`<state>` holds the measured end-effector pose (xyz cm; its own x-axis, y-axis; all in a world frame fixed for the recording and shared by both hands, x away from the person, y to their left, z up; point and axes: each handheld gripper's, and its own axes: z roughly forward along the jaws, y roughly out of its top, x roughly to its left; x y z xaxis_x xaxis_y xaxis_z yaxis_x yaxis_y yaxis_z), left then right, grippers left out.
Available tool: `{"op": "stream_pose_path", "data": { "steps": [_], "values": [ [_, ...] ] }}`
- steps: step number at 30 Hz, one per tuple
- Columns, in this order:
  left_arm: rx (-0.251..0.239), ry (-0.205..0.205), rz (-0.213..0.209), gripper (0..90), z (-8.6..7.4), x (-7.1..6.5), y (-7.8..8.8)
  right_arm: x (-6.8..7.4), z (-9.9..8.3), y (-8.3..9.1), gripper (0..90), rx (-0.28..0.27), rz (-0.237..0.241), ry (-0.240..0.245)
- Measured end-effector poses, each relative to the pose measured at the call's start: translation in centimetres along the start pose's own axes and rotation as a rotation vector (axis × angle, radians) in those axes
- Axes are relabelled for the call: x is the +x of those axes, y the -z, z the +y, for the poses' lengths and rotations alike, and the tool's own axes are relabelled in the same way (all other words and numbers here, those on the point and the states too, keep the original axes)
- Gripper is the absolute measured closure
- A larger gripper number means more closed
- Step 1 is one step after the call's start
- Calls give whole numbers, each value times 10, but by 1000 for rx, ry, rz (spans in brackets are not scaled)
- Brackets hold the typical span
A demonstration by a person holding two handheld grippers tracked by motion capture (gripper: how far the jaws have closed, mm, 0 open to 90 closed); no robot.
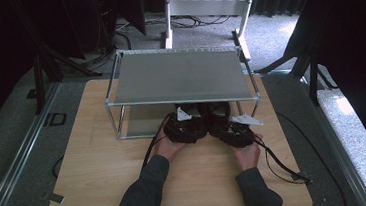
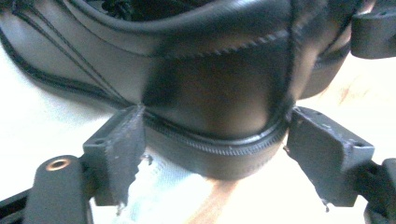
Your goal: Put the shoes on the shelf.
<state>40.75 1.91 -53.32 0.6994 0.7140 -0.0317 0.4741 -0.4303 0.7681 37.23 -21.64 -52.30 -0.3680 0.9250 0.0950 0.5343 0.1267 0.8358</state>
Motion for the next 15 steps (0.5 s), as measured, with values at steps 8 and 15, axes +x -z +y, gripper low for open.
{"op": "stream_pose_path", "data": {
  "steps": [8,15],
  "values": [
    [-2,20,35,317,-17,-10,18,-3,-3,22,379,6,-7,72],
    [8,47,87,331,-51,-7,55,-31,-18,36,372,63,-47,53]
  ]
}}
